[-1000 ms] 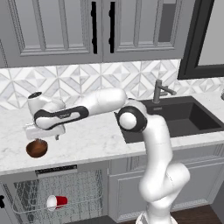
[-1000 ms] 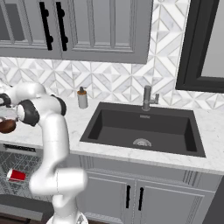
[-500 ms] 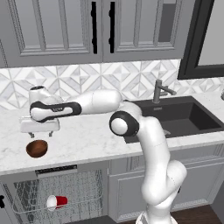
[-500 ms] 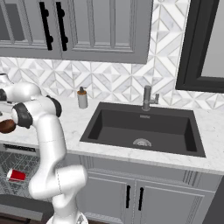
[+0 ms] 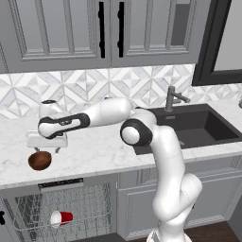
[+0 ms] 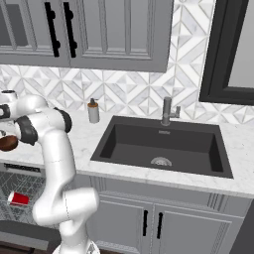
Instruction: Pick up the cup and bowl from the counter, place them in the dishwasher, and close the dishwasher door.
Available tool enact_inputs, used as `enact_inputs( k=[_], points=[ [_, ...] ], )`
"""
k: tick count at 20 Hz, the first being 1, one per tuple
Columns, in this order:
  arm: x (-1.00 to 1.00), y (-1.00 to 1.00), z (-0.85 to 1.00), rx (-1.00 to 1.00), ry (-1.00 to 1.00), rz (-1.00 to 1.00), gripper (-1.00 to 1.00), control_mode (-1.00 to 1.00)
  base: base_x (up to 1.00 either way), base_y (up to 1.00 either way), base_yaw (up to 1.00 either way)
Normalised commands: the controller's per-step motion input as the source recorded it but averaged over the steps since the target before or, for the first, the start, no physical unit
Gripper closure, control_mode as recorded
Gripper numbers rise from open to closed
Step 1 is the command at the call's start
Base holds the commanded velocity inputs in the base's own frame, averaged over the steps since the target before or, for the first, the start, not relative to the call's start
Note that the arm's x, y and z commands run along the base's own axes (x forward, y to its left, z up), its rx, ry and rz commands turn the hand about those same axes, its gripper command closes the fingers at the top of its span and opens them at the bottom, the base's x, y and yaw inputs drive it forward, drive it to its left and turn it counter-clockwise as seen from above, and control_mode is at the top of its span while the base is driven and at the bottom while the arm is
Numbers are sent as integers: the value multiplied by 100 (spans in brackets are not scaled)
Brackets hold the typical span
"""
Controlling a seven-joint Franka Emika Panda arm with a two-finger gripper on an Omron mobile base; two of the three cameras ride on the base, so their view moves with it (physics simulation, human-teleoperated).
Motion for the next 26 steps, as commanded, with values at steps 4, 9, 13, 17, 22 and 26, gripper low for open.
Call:
enact_inputs(
  k=[4, 9, 13, 17, 22, 26],
  points=[
    [0, 4, -14, 0, 0, 0, -100, -100, 0, 0, 0],
    [0, 5, -19, 0, 0, 0, -100, -100, 0, 0, 0],
    [4, 5, -25, 0, 0, 0, -100, -100, 0, 0, 0],
    [4, 6, -29, 0, 0, 0, -100, -100, 0, 0, 0],
    [12, 23, -31, -1, 0, 0, 100, -100, 0, 0, 0],
    [5, 13, -24, 0, 0, 0, 100, -100, 0, 0, 0]
  ],
)
